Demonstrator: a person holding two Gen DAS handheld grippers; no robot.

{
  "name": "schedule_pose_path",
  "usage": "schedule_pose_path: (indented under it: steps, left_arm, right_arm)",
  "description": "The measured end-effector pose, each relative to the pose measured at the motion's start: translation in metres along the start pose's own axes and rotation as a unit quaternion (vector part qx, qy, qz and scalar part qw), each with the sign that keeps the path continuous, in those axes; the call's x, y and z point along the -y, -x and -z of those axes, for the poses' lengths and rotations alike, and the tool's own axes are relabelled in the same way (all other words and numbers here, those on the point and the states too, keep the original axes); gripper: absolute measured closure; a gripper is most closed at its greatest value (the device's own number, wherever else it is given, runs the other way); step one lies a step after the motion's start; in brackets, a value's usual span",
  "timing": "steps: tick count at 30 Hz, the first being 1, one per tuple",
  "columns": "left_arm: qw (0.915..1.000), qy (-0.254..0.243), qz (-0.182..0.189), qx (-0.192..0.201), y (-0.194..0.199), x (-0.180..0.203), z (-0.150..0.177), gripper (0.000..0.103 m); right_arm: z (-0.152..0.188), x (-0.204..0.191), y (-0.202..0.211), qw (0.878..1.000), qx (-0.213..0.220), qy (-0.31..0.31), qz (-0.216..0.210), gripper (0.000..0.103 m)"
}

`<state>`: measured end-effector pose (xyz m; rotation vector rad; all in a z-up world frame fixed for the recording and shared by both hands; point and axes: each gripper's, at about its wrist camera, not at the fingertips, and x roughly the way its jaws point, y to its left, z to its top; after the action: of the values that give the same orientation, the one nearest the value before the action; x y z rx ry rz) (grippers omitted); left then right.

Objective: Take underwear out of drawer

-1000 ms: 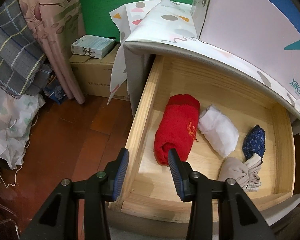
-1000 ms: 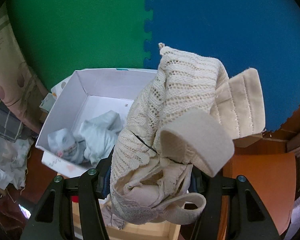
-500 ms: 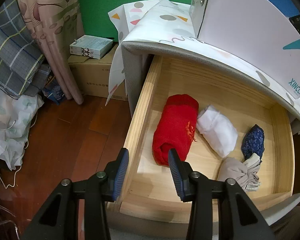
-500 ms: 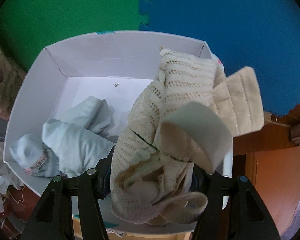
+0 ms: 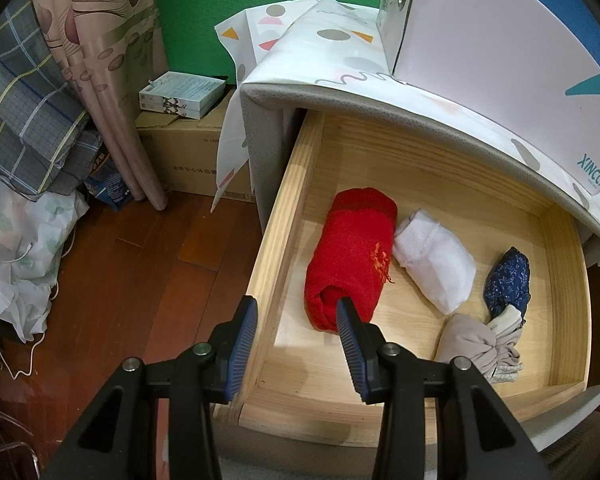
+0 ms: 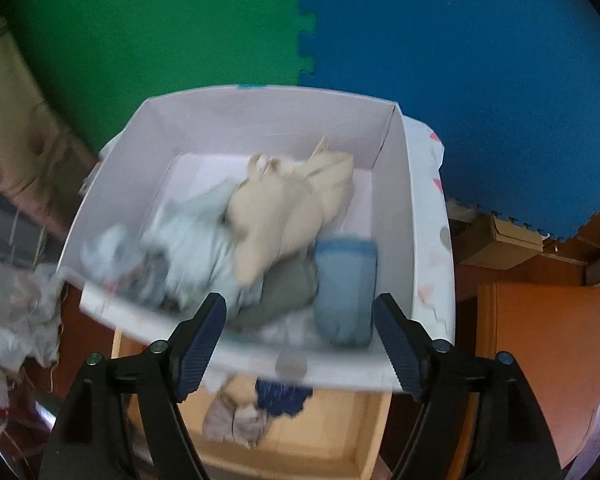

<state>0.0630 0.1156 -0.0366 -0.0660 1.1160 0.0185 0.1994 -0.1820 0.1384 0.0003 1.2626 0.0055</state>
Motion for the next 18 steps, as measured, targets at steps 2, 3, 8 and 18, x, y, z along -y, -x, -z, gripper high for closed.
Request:
schedule_pose_path:
  steps: [2, 3, 8, 18]
  left_arm:
    - [1.0, -0.001, -0.001, 0.0, 0.0, 0.0, 0.0, 0.061]
    - [1.0, -0.002, -0.001, 0.0, 0.0, 0.0, 0.0, 0.061]
    - [1.0, 0.0, -0.007, -0.001, 0.0, -0.001, 0.001, 0.061]
    - [1.0, 0.005, 0.001, 0.0, 0.002, -0.005, 0.0, 0.061]
  right_arm:
    - [0.02, 0.001, 0.006, 1.0, -0.007, 0.005, -0.008, 0.028]
    - [0.029, 0.0, 0.004, 1.0, -0.013, 0.008, -0.01, 0.028]
    - [0.08, -0.002, -0.011, 0.999, -0.045, 0.014, -0.012, 0.028]
    - [0.14, -0.009, -0.112, 0.995, -0.087, -0.041, -0.012, 0.028]
